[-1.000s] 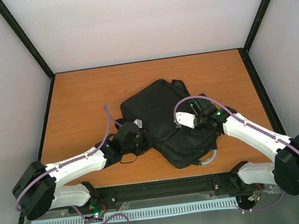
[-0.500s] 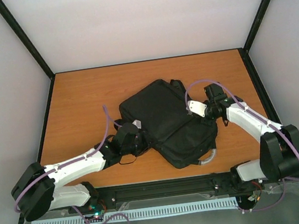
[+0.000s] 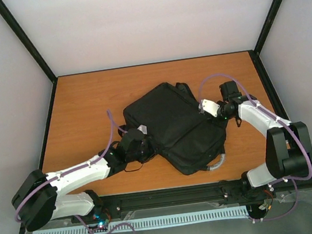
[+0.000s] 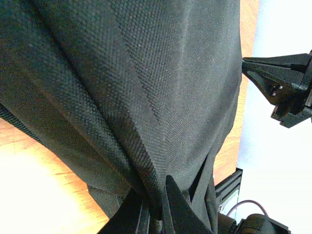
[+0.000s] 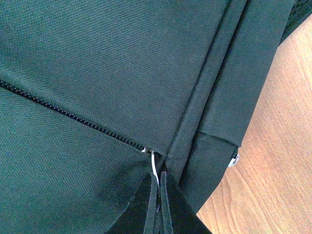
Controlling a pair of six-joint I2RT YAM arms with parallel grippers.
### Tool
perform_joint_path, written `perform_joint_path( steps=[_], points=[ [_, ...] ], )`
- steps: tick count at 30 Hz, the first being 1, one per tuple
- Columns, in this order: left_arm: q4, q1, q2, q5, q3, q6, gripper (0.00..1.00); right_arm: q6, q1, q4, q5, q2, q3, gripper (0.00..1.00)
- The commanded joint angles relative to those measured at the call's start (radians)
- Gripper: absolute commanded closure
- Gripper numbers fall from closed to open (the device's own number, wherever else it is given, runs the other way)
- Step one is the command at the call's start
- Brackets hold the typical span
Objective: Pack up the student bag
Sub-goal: Zip the student bag at the center of the board.
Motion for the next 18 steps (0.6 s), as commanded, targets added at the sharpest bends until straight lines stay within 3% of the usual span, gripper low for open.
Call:
perform_joint_path(
  steps=[1, 3, 4, 8, 10, 18],
  points=[
    [-0.154, -0.006, -0.027, -0.03, 0.0, 0.03, 0.99, 0.04, -0.075, 0.032, 0.118, -0.02, 0.049, 0.97],
    [-0.186, -0.006, -0.023, -0.046, 0.019, 0.051, 0.96, 0.063, -0.075, 0.001, 0.066, -0.044, 0.052, 0.93],
    [-0.206, -0.006, -0.022, -0.057, 0.035, 0.065, 0.9, 0.072, -0.074, -0.014, 0.046, -0.057, 0.054, 0.89],
    [-0.335, -0.005, -0.012, -0.121, 0.113, 0.146, 0.41, 0.121, -0.074, -0.087, -0.019, -0.104, 0.075, 0.68],
    [-0.42, -0.004, -0.012, -0.162, 0.163, 0.204, 0.28, 0.151, -0.075, -0.124, -0.047, -0.134, 0.087, 0.58],
    [-0.667, 0.038, -0.053, -0.296, 0.301, 0.392, 0.08, 0.291, -0.075, -0.206, -0.133, -0.279, 0.114, 0.39]
  ],
)
